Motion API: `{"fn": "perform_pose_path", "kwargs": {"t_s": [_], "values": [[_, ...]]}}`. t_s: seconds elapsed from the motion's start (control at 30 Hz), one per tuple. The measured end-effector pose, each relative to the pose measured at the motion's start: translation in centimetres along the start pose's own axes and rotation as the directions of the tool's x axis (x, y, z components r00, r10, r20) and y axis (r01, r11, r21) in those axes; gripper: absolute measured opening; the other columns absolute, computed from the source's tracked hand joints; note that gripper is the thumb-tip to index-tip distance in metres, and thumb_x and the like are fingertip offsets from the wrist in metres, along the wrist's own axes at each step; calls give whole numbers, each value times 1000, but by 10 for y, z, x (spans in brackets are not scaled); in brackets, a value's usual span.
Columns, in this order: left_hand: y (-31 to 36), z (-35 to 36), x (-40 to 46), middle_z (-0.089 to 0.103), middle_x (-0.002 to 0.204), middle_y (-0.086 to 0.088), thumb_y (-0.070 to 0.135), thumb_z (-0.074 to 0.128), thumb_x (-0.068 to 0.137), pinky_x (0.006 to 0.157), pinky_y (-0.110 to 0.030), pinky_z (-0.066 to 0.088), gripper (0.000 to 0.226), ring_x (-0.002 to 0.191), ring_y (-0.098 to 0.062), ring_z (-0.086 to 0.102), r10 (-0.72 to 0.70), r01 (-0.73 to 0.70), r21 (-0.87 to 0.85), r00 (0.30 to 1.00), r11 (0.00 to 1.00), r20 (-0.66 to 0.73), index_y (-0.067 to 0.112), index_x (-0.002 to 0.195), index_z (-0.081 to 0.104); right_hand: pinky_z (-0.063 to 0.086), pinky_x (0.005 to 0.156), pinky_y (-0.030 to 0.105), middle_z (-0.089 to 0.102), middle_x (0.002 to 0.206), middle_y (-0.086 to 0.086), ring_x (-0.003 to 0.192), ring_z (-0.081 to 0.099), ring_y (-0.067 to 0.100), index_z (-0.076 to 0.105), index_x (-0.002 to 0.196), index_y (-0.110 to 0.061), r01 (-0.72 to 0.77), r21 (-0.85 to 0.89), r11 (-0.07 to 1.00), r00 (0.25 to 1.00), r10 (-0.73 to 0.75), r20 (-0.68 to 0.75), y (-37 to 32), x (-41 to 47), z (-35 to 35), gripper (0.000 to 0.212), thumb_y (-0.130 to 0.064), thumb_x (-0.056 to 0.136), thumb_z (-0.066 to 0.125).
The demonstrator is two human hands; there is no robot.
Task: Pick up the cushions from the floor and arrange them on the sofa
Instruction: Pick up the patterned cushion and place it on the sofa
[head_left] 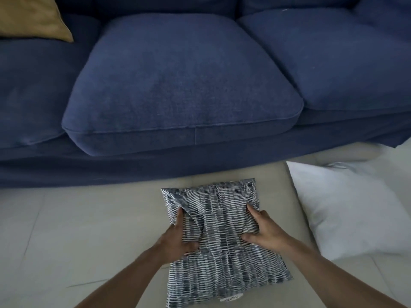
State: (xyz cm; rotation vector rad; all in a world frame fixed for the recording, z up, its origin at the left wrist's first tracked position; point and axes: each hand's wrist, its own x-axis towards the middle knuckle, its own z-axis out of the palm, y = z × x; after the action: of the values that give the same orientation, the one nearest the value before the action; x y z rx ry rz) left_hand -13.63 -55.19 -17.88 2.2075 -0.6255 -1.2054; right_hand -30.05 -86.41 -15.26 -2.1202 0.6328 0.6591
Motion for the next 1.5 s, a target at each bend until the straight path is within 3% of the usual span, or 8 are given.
{"fn": "perform_pose_path", "kwargs": {"t_s": [0.17,0.3,0.43,0.57,0.73,1.07,1.27,1.5], "values": [[23,-18,-61,42,170,-8,85,72,76,120,-52,45,139,147,-32,52,-27,29,59,999,998,-37,52,157,-35,43,76,-1,30,160,3,93,60,5,3,172,-38,46,80,996,999,-45,-11,-42,-57,0,112,-47,93,82],[75,-45,-142,30,176,-10,64,77,89,124,-46,39,133,155,-35,42,-50,55,104,997,993,-52,37,165,-30,43,79,-1,23,168,3,112,53,8,3,172,-40,51,125,991,999,-49,-21,-78,-120,-4,113,-44,92,83],[114,-79,-216,32,176,-7,63,77,90,123,-51,41,131,153,-33,45,-46,56,111,995,992,-89,44,162,-31,43,82,-1,23,166,3,125,47,13,2,172,-40,55,141,989,998,-51,-35,-127,-188,-26,115,-45,92,84],[166,-123,-279,29,177,-3,55,76,94,122,-49,42,127,152,-33,46,-30,42,113,994,993,-108,43,163,-30,44,98,19,28,162,0,124,52,12,1,170,-45,56,136,989,997,-49,-51,-185,-248,-65,115,-51,90,83],[228,-189,-320,24,178,-2,54,73,97,126,-50,38,124,156,-33,41,45,-21,134,984,991,-175,45,161,-32,45,92,11,27,161,-6,131,45,9,3,171,-43,115,130,985,991,-103,-90,-255,-292,-134,112,-50,92,82],[342,-340,-286,30,174,-3,52,79,93,115,-44,47,129,149,-30,48,139,-95,151,939,984,-316,48,161,-30,36,119,39,10,176,0,162,25,27,-2,169,-47,249,25,968,956,-241,-166,-365,-254,-296,116,-56,90,81],[386,-429,-233,13,181,-8,56,76,94,122,-46,42,127,160,-31,33,194,-120,217,910,969,-365,52,156,-35,33,116,30,12,176,4,159,29,26,-3,170,-45,317,-38,948,922,-317,-221,-417,-186,-374,115,-50,92,82],[401,-528,-140,16,179,-14,56,78,93,123,-47,41,131,160,-33,34,242,-122,282,863,952,-443,56,150,-41,27,132,39,13,173,7,159,30,25,-8,168,-47,385,-62,921,876,-386,-289,-470,-79,-438,113,-38,97,79]]}}
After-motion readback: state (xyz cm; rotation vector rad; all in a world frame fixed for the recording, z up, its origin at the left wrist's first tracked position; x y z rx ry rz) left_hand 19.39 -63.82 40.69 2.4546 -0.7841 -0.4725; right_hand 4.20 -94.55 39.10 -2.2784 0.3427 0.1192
